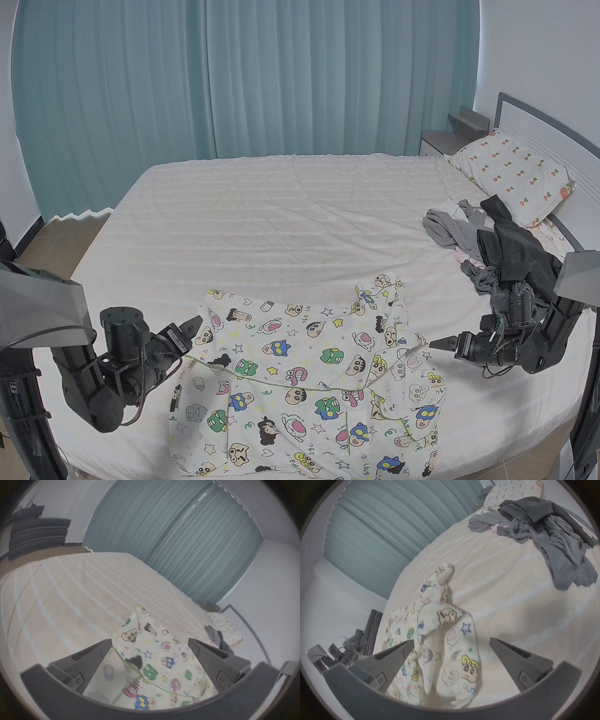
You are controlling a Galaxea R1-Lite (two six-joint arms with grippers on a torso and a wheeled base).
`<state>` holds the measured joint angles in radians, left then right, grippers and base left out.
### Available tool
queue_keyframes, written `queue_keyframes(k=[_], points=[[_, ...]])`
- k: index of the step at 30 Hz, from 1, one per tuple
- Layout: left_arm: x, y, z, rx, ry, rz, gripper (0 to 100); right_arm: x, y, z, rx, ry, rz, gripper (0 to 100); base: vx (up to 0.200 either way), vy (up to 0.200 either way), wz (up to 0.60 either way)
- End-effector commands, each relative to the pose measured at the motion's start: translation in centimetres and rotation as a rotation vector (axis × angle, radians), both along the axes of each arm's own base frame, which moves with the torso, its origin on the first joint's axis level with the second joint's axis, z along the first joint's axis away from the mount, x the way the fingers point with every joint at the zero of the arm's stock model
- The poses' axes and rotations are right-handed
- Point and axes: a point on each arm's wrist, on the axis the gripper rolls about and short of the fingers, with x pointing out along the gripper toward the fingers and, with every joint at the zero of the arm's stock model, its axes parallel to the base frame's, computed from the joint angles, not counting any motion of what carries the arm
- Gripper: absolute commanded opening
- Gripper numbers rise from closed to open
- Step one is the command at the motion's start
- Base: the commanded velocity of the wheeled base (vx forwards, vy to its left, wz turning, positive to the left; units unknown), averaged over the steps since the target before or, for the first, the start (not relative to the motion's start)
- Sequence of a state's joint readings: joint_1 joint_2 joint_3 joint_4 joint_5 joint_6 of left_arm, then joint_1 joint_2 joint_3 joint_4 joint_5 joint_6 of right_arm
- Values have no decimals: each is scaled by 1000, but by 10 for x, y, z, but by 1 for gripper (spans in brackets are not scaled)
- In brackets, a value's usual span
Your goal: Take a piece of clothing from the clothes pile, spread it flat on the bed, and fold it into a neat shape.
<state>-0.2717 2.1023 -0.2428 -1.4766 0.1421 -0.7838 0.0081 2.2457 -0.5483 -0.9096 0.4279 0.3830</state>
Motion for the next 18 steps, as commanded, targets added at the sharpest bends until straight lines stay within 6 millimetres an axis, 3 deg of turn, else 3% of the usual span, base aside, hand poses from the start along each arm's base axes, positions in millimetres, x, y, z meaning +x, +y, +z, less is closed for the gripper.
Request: queue_keyframes(k=[1, 8, 18], points=[[-26, -2, 18, -93, -45, -25, 100, -13, 2, -24, -34, 77, 44, 100, 0, 0, 0], [-24, -2, 9, -121, -14, 14, 100, 2, 20, -38, -129, 49, 82, 100, 0, 0, 0], [-21, -3, 3, -103, -4, 47, 100, 12, 38, -41, -180, 79, 108, 100, 0, 0, 0]])
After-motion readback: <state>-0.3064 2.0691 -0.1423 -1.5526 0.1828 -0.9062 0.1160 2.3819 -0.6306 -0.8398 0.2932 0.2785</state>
